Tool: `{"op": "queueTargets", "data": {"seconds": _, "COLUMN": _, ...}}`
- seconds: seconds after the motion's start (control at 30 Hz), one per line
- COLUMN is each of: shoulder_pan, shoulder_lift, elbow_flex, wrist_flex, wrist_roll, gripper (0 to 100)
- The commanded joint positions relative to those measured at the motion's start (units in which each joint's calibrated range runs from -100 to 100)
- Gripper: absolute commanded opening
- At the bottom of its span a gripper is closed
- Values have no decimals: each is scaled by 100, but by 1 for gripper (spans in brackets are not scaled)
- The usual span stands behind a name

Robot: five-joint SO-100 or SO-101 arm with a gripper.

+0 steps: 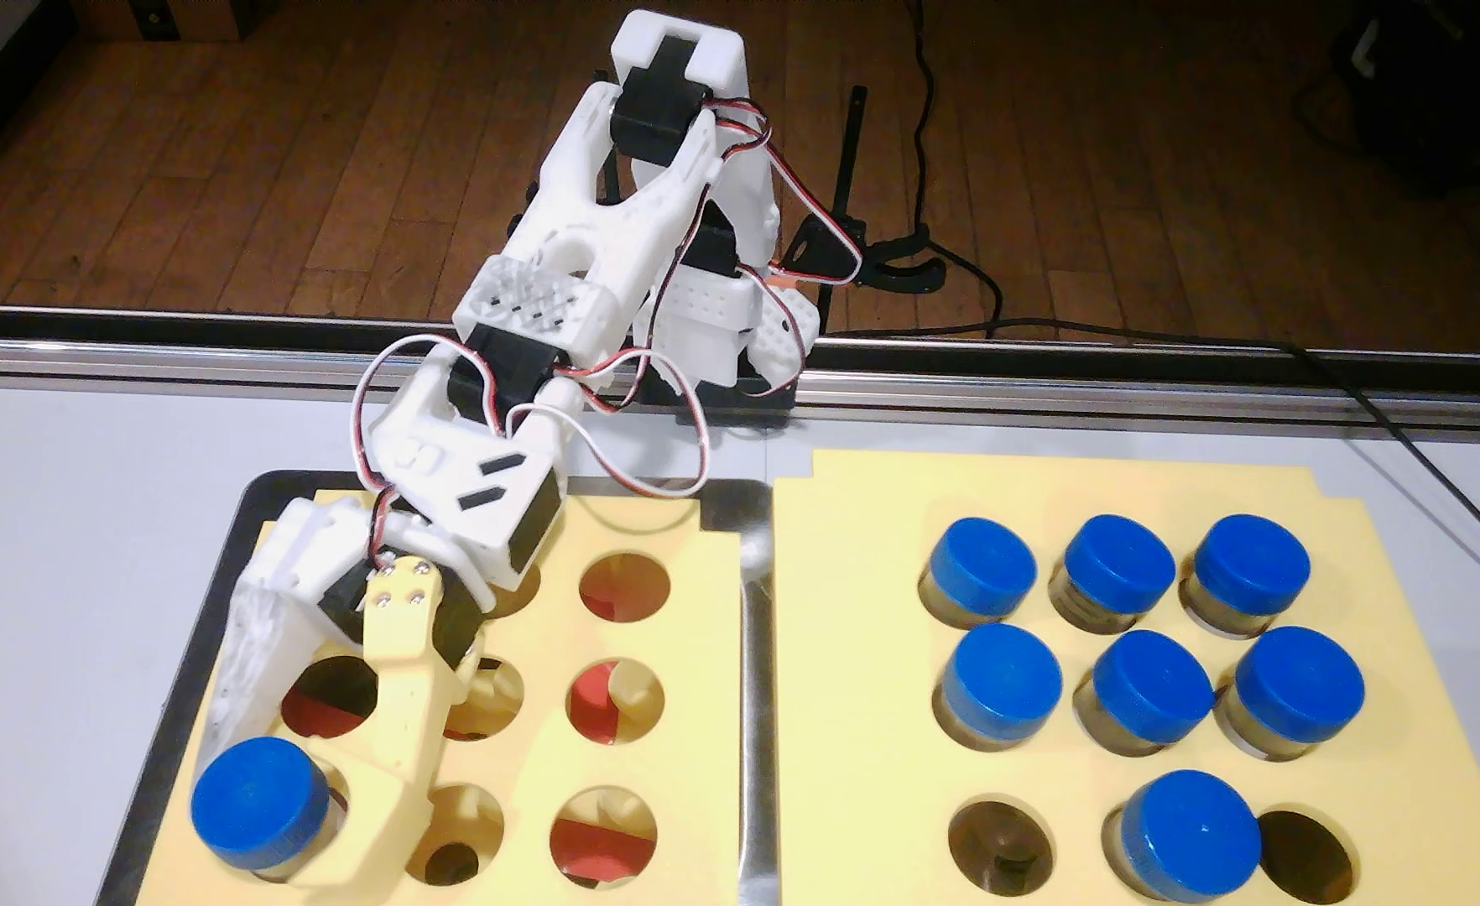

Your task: Move the test tubes

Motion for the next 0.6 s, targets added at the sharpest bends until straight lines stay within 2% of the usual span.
{"op": "queueTargets", "data": {"seconds": 0.0, "shoulder_pan": -55, "shoulder_lift": -104, "elbow_flex": -265, "wrist_flex": -61, "wrist_roll": -29, "gripper": 16}}
{"op": "queueTargets", "data": {"seconds": 0.37, "shoulder_pan": -78, "shoulder_lift": -139, "elbow_flex": -1128, "wrist_flex": 35, "wrist_roll": -29, "gripper": 13}}
{"op": "queueTargets", "data": {"seconds": 0.57, "shoulder_pan": 63, "shoulder_lift": -1641, "elbow_flex": -1255, "wrist_flex": 1232, "wrist_roll": 2, "gripper": 13}}
